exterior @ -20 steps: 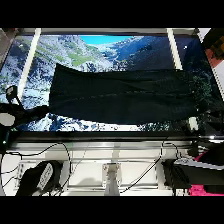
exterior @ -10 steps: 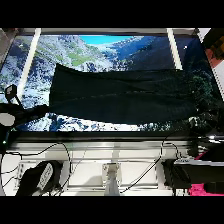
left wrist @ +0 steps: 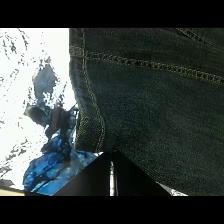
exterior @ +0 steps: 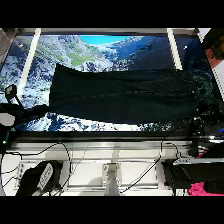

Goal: Fold the clothes and pants, and hang the long-sleeved shirts on hangers.

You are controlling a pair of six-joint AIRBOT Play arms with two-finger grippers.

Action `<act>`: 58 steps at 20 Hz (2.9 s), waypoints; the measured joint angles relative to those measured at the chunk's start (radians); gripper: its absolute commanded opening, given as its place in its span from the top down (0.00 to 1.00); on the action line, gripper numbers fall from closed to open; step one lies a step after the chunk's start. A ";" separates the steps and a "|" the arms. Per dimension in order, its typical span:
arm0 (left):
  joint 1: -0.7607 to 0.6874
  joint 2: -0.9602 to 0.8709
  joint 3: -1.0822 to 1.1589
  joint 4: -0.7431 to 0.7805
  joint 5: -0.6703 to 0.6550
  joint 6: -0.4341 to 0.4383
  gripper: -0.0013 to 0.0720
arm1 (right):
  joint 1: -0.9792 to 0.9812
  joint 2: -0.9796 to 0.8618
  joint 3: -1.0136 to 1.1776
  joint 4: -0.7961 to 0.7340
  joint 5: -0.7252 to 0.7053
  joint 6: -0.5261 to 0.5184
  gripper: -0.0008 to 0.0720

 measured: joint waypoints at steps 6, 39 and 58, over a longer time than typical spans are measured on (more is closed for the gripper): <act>0.000 0.002 0.012 0.014 0.016 0.000 0.97 | 0.031 0.010 0.009 -0.039 0.048 -0.024 0.96; -0.116 -1.106 1.040 -0.964 0.539 0.207 0.50 | 0.428 -0.113 0.477 0.173 -0.309 0.687 0.27; -0.397 -0.999 1.181 -0.786 0.072 0.364 0.97 | 0.293 -0.211 0.835 -0.032 0.333 0.195 0.96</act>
